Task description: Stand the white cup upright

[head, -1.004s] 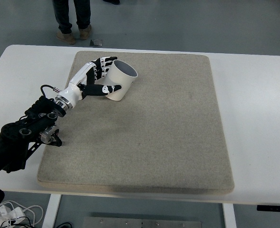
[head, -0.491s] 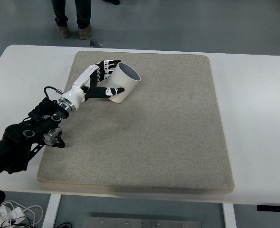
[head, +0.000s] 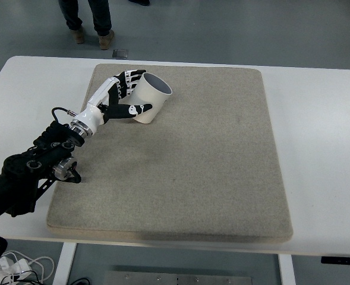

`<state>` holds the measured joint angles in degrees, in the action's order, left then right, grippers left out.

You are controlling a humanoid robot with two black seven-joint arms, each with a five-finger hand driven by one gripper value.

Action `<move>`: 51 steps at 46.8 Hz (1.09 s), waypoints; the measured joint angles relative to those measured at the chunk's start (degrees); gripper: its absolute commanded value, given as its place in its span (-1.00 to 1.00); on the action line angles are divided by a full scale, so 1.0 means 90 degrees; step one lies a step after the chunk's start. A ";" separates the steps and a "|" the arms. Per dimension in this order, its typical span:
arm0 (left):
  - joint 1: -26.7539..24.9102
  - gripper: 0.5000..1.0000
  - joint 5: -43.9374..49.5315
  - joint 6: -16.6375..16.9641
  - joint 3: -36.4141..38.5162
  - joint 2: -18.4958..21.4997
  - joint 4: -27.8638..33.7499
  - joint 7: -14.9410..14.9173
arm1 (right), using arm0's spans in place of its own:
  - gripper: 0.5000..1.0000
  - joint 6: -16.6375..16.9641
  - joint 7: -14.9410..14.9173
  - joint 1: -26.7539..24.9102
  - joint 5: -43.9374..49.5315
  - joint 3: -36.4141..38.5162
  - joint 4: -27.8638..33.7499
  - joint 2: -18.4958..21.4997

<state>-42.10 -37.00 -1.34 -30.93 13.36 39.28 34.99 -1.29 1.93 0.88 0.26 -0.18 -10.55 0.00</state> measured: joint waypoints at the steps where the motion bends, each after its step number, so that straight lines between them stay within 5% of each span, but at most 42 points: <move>1: 0.0000 0.98 0.0004 -0.0003 -0.0022 0.0000 0.0000 0.0000 | 0.81 0.0000 -0.0001 0.0000 0.0000 0.0000 0.0000 0.0000; 51: -0.0040 0.98 0.0040 -0.0295 -0.0273 0.0315 0.0316 0.0000 | 0.81 0.0000 0.0000 0.0000 0.0000 0.0000 -0.0002 0.0000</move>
<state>-42.46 -36.65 -4.00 -33.38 16.19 42.13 35.00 -1.29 1.93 0.88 0.26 -0.18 -10.57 0.00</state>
